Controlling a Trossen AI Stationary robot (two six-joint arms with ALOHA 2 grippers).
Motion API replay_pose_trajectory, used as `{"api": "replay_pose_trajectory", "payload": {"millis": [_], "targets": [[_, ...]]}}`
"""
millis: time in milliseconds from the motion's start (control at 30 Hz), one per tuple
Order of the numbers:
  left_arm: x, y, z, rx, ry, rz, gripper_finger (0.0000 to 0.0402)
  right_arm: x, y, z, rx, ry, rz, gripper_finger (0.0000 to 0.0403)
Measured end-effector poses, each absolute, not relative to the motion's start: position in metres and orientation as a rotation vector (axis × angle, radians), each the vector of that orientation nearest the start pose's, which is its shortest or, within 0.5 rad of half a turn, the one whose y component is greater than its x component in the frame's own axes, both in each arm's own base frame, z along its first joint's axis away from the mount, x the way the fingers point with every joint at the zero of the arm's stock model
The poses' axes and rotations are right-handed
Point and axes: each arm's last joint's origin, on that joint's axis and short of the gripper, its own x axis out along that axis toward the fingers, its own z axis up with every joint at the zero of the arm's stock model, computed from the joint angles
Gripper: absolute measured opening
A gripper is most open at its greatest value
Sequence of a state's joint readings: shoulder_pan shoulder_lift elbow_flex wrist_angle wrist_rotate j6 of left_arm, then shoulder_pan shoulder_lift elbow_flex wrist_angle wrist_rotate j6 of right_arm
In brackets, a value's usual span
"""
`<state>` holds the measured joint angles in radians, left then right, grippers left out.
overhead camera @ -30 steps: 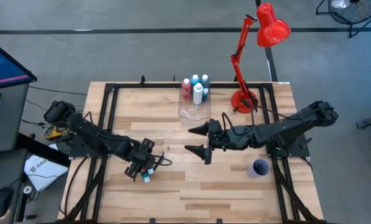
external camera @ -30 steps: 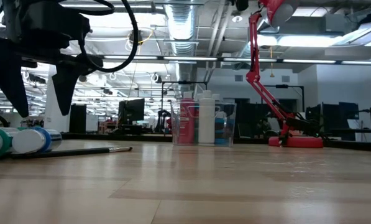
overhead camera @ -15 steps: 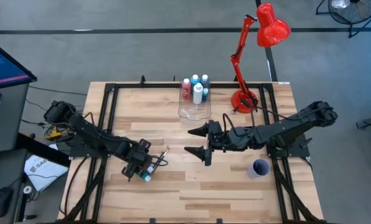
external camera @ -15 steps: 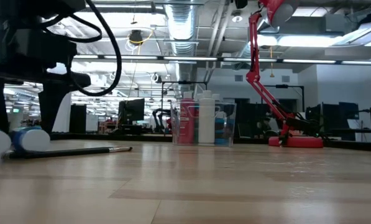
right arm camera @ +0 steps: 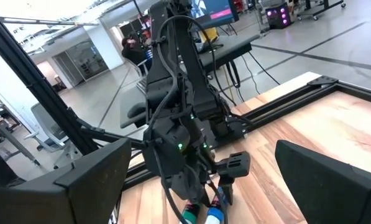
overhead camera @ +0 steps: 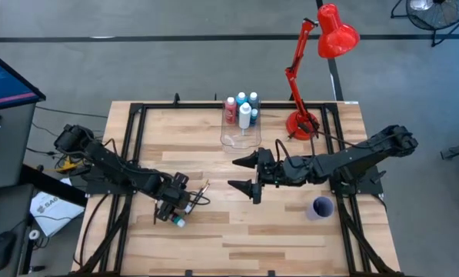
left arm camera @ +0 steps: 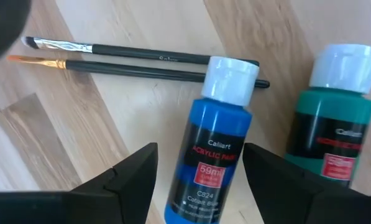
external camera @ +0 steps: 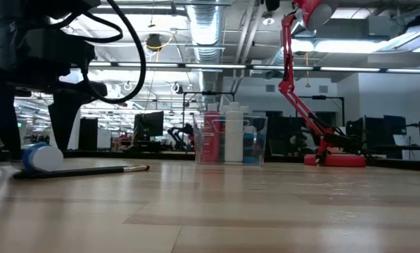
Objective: Pick & Place Paint Supplies
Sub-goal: Put the blue paint bottle into the transparent bin
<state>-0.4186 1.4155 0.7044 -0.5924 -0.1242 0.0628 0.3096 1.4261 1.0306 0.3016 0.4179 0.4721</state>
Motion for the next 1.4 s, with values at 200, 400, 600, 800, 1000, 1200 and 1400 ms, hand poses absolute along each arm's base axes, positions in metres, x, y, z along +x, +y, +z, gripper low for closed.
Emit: {"api": "replay_pose_trajectory", "payload": {"millis": [200,400,600,800,1000,1200,1400], "targets": [[0.205,-0.085,0.147,0.329,1.292,-0.222,0.0230,0.314,0.086,0.318,0.442,0.049,-0.131,0.0391],[0.196,-0.081,0.135,0.294,1.328,-0.186,0.0230,0.314,0.084,0.319,0.444,0.042,-0.136,0.0391],[0.196,-0.081,0.134,0.260,1.322,-0.164,0.0220,0.315,0.079,0.319,0.448,0.029,-0.149,0.0391],[0.197,-0.082,0.134,0.229,1.313,-0.145,0.0167,0.317,0.075,0.319,0.447,0.028,-0.162,0.0391],[0.197,-0.082,0.136,0.168,1.300,-0.097,0.0112,0.317,0.074,0.319,0.550,0.018,-0.167,0.0391],[0.195,-0.079,0.148,0.098,1.230,-0.022,0.0122,0.317,0.072,0.320,0.671,0.003,-0.175,0.0391],[0.194,-0.068,0.173,-0.061,1.093,0.041,0.0119,0.318,0.071,0.320,0.745,-0.005,-0.177,0.0391]]}}
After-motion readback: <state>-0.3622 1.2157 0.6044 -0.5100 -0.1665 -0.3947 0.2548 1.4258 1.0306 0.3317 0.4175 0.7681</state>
